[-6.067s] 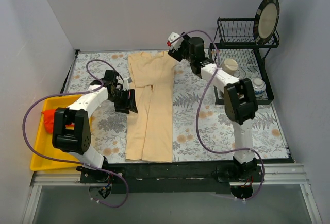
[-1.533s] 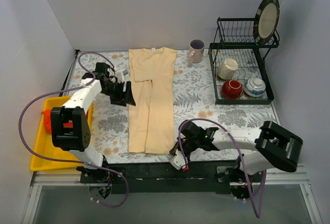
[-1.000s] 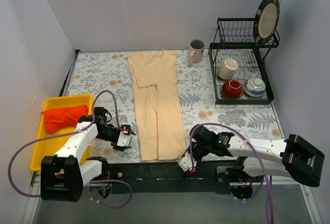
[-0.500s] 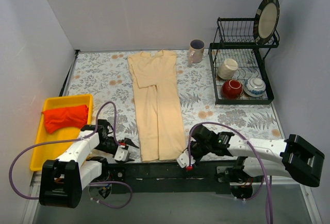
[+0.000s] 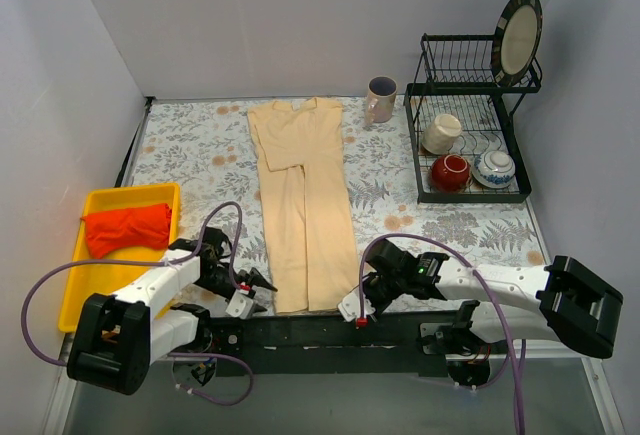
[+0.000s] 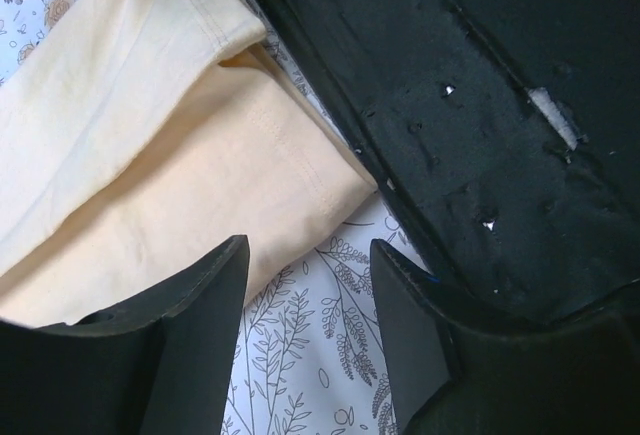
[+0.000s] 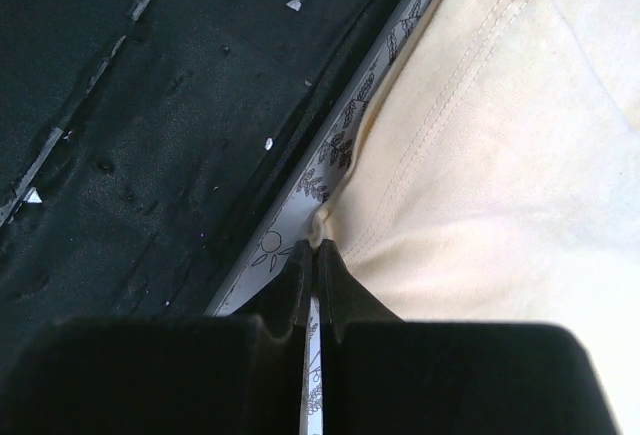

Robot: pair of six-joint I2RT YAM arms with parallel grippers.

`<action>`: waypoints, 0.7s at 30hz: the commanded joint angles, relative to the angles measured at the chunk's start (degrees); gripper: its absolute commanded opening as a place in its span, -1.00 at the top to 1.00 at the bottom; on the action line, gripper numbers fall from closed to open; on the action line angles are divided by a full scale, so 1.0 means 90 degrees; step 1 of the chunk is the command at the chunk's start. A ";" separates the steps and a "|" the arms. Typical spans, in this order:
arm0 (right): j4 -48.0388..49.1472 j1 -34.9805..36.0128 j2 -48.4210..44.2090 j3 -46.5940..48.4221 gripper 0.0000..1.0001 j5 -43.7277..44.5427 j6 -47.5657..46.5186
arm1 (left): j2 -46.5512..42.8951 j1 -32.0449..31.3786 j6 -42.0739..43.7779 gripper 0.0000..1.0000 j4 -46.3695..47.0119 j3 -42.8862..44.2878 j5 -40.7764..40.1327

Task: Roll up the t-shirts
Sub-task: Roll the T-shirt to the center of the board.

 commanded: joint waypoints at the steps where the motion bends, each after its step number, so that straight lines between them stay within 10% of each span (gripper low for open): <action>1: -0.0629 0.0004 0.0190 -0.0089 0.97 0.0117 0.0290 | -0.0174 -0.0111 0.1670 0.00 0.0613 -0.0205 0.0039; 13: -0.0599 0.0004 0.0258 -0.0089 0.97 0.0117 0.0358 | 0.0089 -0.0952 0.0820 0.31 0.1689 -0.0372 -0.0117; 21: -0.0619 0.0004 0.0268 -0.0109 0.97 0.0137 0.0417 | -0.0281 -0.1001 0.1542 0.49 0.0479 -0.0362 -0.0146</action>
